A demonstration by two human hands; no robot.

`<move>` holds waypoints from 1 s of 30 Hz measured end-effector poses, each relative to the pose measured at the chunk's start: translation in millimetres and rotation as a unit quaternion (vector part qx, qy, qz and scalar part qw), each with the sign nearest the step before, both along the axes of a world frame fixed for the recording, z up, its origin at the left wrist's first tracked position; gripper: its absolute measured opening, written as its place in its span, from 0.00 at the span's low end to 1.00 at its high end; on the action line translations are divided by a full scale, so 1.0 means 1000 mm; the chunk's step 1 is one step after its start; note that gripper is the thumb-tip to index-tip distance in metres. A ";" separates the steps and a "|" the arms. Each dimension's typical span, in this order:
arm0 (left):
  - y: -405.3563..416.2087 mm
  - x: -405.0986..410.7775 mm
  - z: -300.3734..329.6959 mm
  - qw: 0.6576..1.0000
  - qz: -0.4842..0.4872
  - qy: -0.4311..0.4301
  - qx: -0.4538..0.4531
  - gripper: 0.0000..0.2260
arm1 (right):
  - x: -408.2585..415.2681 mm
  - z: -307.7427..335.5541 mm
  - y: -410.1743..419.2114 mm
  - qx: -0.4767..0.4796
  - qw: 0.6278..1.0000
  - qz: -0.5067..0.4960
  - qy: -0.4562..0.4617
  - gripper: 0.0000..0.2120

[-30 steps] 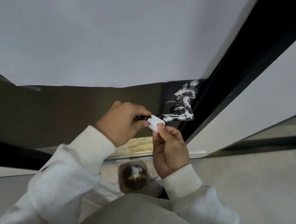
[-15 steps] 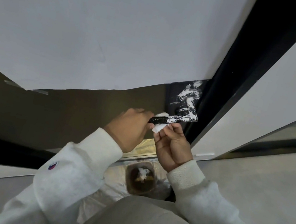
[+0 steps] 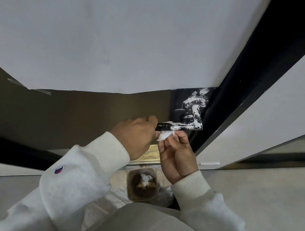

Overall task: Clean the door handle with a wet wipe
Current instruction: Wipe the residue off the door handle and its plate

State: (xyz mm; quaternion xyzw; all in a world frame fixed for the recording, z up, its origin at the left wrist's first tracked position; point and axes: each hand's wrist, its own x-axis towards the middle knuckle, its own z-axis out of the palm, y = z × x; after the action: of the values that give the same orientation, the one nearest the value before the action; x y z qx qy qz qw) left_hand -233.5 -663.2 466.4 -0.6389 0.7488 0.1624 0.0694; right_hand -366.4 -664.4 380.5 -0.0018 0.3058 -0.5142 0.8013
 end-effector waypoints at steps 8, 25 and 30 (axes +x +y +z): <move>-0.005 0.000 -0.005 1.000 0.009 -0.002 -0.011 0.09 | -0.004 0.000 -0.005 0.015 1.000 -0.008 0.014 0.17; -0.013 -0.017 -0.016 0.987 0.159 0.033 -0.016 0.06 | -0.008 0.011 -0.008 0.027 0.998 -0.018 0.056 0.18; -0.012 -0.016 -0.021 0.987 0.154 0.036 -0.025 0.08 | -0.020 0.016 0.000 0.053 0.996 -0.012 0.064 0.13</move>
State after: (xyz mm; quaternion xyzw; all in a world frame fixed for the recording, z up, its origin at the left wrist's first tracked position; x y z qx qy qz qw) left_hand -249.8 -675.0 445.5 -0.7421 0.6469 0.1754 0.0006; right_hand -386.8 -664.9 396.5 0.0115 0.3832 -0.5061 0.7726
